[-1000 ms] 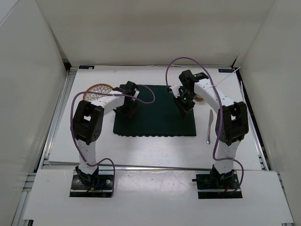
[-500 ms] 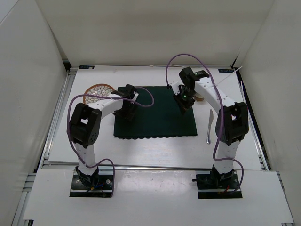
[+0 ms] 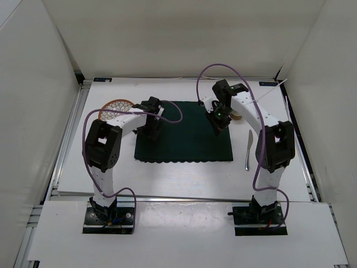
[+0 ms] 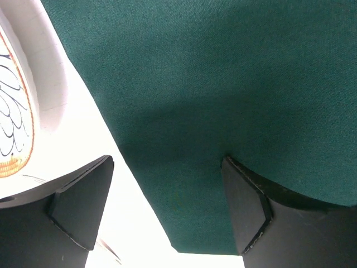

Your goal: Set the dinner table for one person

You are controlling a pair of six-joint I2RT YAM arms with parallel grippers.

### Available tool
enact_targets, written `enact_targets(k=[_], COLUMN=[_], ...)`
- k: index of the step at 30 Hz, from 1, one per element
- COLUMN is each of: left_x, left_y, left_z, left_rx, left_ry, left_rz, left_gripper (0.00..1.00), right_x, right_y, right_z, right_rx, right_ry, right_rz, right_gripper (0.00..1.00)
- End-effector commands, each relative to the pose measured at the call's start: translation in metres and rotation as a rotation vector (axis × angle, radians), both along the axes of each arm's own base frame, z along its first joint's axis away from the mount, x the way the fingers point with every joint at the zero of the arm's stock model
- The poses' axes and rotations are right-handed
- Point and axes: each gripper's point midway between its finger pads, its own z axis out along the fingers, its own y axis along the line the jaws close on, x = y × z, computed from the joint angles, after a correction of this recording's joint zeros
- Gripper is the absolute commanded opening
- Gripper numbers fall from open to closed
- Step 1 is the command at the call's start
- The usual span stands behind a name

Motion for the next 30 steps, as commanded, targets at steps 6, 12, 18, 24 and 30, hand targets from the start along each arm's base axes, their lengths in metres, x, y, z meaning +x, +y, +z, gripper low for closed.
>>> enact_targets(k=[6,12,18,24,30], left_x=[-0.002,0.009,0.040,0.045,0.029], left_y=[-0.007,-0.004,0.049,0.181,0.267], left_z=[0.027,0.081,0.187,0.196,0.149], left_rx=[-0.020,-0.063,-0.181,-0.270,-0.536], left_ry=[-0.077,-0.215,-0.430,-0.401,-0.311], left_rz=[-0.013,0.007,0.119,0.300,0.466], left_gripper=[1.00,1.00,1.00,1.00,1.00], right_x=[0.000,0.002,0.019,0.062,0.039], right_y=[-0.003,-0.007,-0.017,-0.054,-0.151], right_z=[0.019,0.010,0.031,0.155,0.227], right_rx=[0.007,-0.021,0.000,0.123,0.010], right_ry=[-0.056,-0.050,-0.114,-0.441,-0.625], right_rz=[0.026,0.050,0.016,-0.175,-0.413], right_gripper=[0.22,0.31,0.31,1.00,1.00])
